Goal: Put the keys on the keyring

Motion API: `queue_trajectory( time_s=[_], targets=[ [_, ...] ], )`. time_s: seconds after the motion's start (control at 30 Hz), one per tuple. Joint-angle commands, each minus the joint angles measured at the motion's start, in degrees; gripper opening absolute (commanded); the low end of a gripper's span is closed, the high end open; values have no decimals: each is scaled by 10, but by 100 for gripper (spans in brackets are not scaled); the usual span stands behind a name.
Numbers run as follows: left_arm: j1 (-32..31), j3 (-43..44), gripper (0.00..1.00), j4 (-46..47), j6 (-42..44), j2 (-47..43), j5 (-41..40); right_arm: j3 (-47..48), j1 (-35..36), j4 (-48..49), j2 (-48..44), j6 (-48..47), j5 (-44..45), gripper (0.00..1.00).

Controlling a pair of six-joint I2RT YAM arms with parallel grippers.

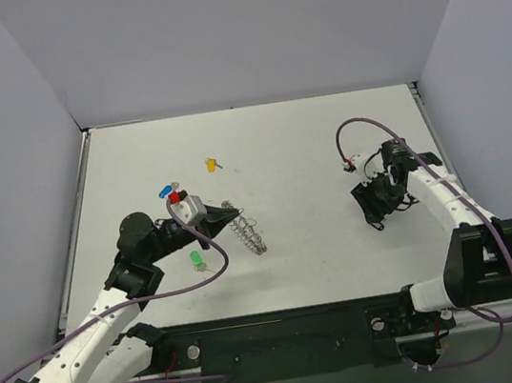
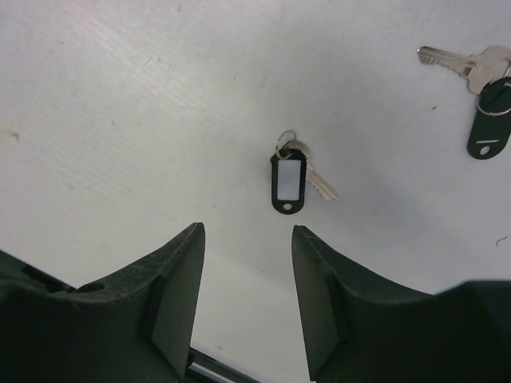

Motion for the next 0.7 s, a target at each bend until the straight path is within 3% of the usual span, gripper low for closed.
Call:
queue_trajectory(
  time_s=[0.0,0.4,0.67],
  targets=[
    [-3,4,0,7,25,-11,-13,26,41,36,32,54,103,43],
    [-2,8,0,-8,40,-11,-16,64,109,25,116,104,207,41],
    [-4,11,0,-10,41,-20,-7,72,131,20,156,106,256,28]
  ],
)
